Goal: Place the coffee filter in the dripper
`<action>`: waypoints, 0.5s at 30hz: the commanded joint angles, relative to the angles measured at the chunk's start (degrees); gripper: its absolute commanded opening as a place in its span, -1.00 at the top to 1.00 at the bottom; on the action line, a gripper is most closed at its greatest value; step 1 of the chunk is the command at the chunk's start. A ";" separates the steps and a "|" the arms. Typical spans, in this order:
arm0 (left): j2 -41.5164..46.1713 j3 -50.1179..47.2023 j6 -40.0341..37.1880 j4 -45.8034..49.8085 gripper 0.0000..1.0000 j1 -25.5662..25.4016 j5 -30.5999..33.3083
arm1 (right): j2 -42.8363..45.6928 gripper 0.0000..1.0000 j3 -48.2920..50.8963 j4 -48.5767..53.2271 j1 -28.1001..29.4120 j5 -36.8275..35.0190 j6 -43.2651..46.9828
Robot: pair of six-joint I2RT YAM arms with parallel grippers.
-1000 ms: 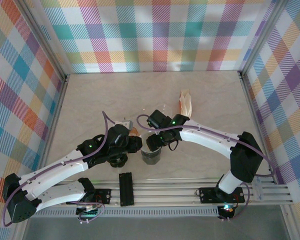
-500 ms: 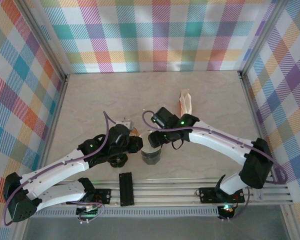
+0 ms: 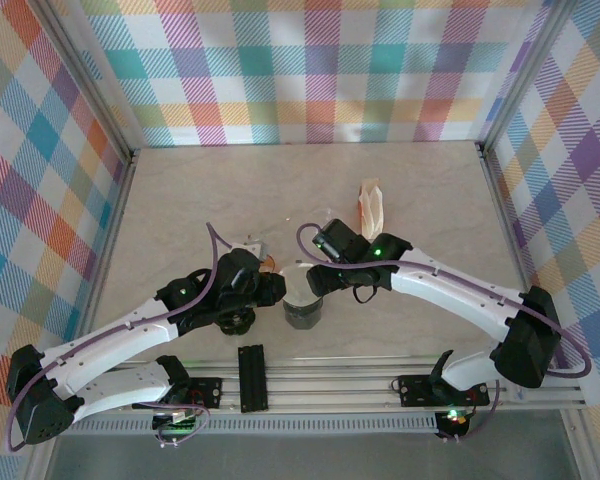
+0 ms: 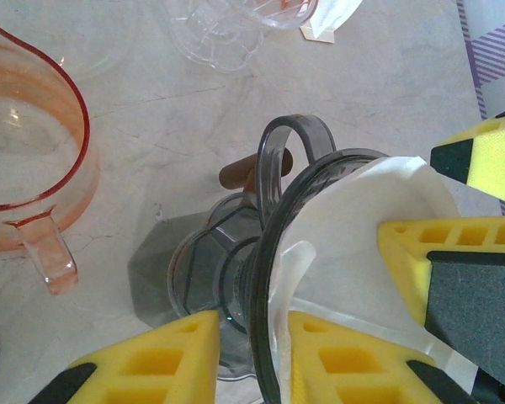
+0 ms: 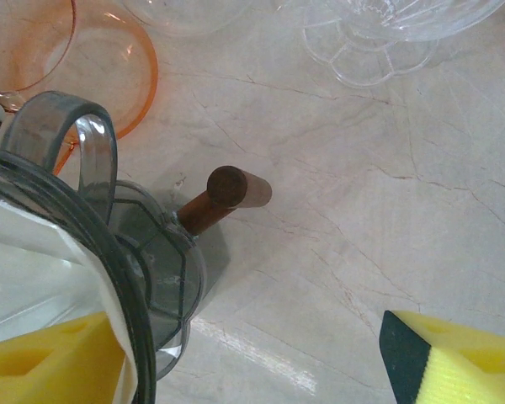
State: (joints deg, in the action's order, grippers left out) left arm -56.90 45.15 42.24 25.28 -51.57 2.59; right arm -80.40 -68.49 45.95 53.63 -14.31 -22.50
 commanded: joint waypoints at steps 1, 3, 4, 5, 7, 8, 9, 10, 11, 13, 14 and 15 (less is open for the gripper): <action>0.08 -0.77 0.47 -0.71 0.48 -0.64 -0.22 | 2.68 -0.61 -0.77 -0.94 -0.14 0.67 -0.10; 0.12 -0.75 0.51 -0.73 0.47 -0.64 -0.13 | 4.55 -0.62 -0.77 -1.61 -0.10 0.84 0.23; 0.07 -0.70 0.48 -0.80 0.46 -0.66 -0.09 | 5.78 -0.62 -0.73 -2.10 -0.10 1.01 0.23; 0.08 -0.62 0.49 -0.91 0.46 -0.72 -0.06 | 6.96 -0.62 -0.51 -2.49 -0.10 1.09 0.18; 0.15 -0.67 0.55 -1.34 0.39 -0.72 -0.30 | 9.43 -0.63 0.45 -3.85 -0.10 0.70 -0.15; 0.42 -0.72 0.57 -1.56 0.35 -0.77 -0.28 | 10.36 -0.63 0.99 -4.33 -0.10 0.37 -0.32; 0.70 -0.79 0.56 -1.99 0.29 -0.73 -0.35 | 11.26 -0.63 1.60 -4.92 -0.10 0.06 -0.58; 1.07 -1.01 0.73 -2.59 0.23 -0.72 -0.39 | 11.99 -0.63 2.14 -5.37 -0.10 -0.25 -0.76; 1.58 -1.11 0.83 -2.87 0.18 -0.72 -0.24 | 12.54 -0.63 2.53 -5.65 -0.10 -0.45 -1.00; 2.81 -1.25 0.99 -3.26 0.08 -0.72 0.17 | 13.45 -0.63 3.33 -6.05 -0.10 -0.82 -1.36; 3.37 -1.26 0.96 -3.24 0.05 -0.72 0.32 | 13.73 -0.63 3.60 -6.22 -0.10 -0.96 -1.54; 4.27 -1.13 0.92 -3.29 0.02 -0.77 0.40 | 14.13 -0.63 3.92 -6.36 -0.10 -1.07 -1.75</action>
State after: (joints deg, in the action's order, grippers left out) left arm -55.13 44.75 42.81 23.59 -51.64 2.61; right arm -66.78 -65.98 41.17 53.63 -14.41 -23.18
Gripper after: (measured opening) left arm 0.484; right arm 0.816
